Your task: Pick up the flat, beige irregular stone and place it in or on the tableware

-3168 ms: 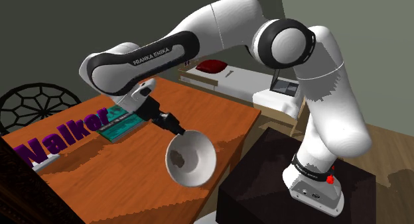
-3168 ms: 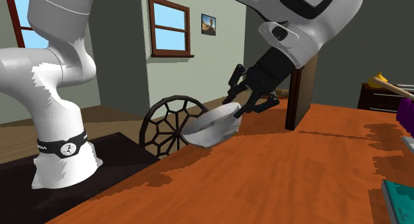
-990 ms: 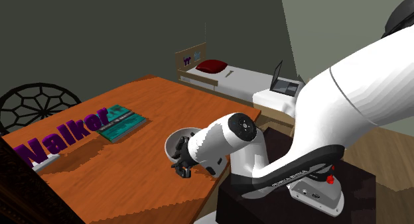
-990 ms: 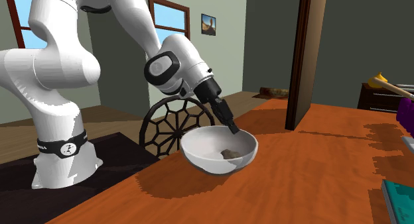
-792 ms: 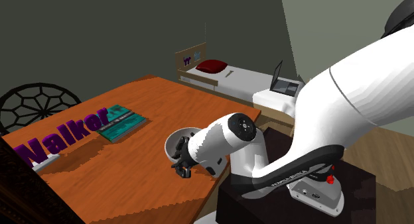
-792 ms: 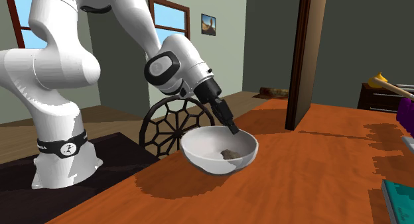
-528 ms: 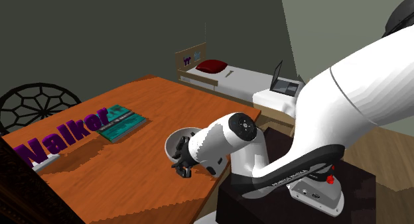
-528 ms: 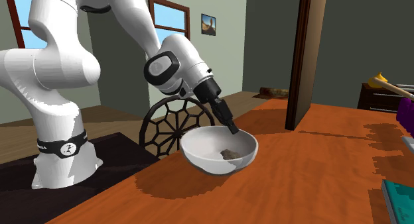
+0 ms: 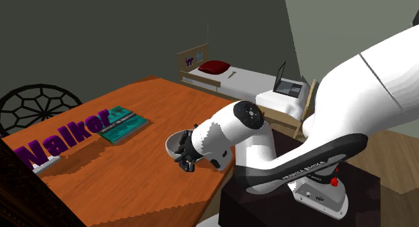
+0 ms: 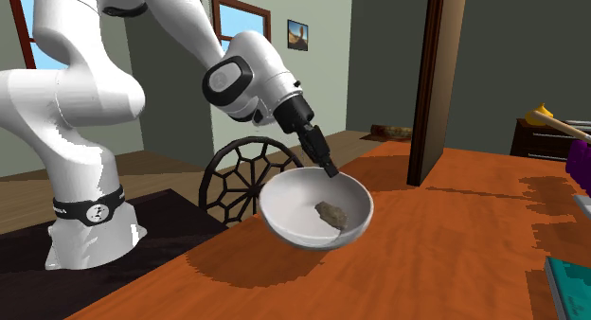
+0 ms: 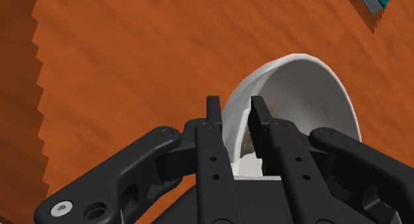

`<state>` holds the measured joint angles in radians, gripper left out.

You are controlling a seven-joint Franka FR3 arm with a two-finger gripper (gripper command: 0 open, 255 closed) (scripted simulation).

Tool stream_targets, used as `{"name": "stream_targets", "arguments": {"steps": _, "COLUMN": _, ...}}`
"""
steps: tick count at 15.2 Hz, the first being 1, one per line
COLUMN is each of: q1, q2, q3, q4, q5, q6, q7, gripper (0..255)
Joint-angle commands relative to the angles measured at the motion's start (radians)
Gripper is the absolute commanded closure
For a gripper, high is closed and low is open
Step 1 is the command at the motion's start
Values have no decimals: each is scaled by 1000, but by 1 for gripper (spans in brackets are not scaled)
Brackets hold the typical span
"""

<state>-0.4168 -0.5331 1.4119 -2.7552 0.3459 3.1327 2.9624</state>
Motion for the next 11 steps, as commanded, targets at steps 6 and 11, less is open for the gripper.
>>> {"name": "stream_targets", "arguments": {"steps": 6, "q1": 153, "q2": -49, "q3": -180, "q4": 25, "q5": 14, "q6": -116, "q7": -50, "gripper": 255}}
{"name": "stream_targets", "arguments": {"steps": 11, "q1": 228, "q2": -90, "q3": -277, "q4": 46, "q5": 22, "q6": -199, "q7": -82, "gripper": 255}}
